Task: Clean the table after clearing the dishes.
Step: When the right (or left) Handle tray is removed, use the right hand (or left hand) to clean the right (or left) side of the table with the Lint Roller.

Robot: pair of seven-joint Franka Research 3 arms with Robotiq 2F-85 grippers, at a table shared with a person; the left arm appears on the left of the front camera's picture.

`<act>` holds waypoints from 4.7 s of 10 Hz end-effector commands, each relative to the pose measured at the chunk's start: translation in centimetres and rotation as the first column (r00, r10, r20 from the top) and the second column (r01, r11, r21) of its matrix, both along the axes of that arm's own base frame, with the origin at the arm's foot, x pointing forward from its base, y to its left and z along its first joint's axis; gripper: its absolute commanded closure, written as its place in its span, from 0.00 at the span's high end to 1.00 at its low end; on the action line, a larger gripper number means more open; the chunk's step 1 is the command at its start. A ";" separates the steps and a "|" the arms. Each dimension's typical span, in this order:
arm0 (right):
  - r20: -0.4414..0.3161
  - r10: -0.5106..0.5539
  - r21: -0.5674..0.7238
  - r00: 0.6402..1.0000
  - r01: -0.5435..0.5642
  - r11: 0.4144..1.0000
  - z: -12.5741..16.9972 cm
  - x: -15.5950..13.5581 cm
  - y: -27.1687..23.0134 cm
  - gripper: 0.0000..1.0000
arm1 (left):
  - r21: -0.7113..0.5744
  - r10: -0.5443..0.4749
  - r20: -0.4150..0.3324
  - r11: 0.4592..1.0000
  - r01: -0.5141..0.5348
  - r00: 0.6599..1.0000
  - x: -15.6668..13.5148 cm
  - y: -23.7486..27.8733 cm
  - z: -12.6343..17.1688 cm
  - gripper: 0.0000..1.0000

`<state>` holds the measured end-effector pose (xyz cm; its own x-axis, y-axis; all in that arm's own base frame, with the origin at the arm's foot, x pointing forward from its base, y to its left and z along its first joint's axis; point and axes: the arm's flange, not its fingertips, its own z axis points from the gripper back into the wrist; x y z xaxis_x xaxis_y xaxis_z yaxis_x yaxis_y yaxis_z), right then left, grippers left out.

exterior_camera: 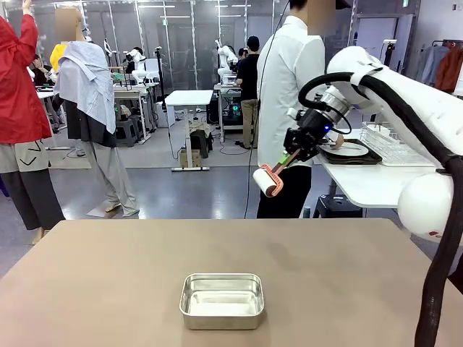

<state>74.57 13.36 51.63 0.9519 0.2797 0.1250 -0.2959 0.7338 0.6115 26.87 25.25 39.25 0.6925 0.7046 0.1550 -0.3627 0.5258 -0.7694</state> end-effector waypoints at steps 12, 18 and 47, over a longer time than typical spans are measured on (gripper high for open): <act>-0.163 -0.120 0.122 0.979 0.140 0.982 -15.1 -28.1 -4.7 0.01 | 0.006 0.002 0.000 1.000 -0.002 1.000 -0.1 0.2 0.2 1.00; -0.198 -0.179 0.085 0.964 0.199 0.976 -9.8 -16.9 -6.4 0.01 | 0.006 0.002 0.000 1.000 -0.002 1.000 -0.1 0.2 0.2 1.00; -0.024 -0.515 -0.532 0.857 0.425 0.733 -10.3 -21.7 -20.6 0.21 | 0.006 0.002 0.000 1.000 -0.002 1.000 -0.1 0.2 0.2 1.00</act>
<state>53.73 -8.57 40.70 0.9808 -0.1871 -0.0554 0.1949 0.9546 0.2255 26.83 25.29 39.30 0.6920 0.7048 0.1565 -0.3617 0.5261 -0.7697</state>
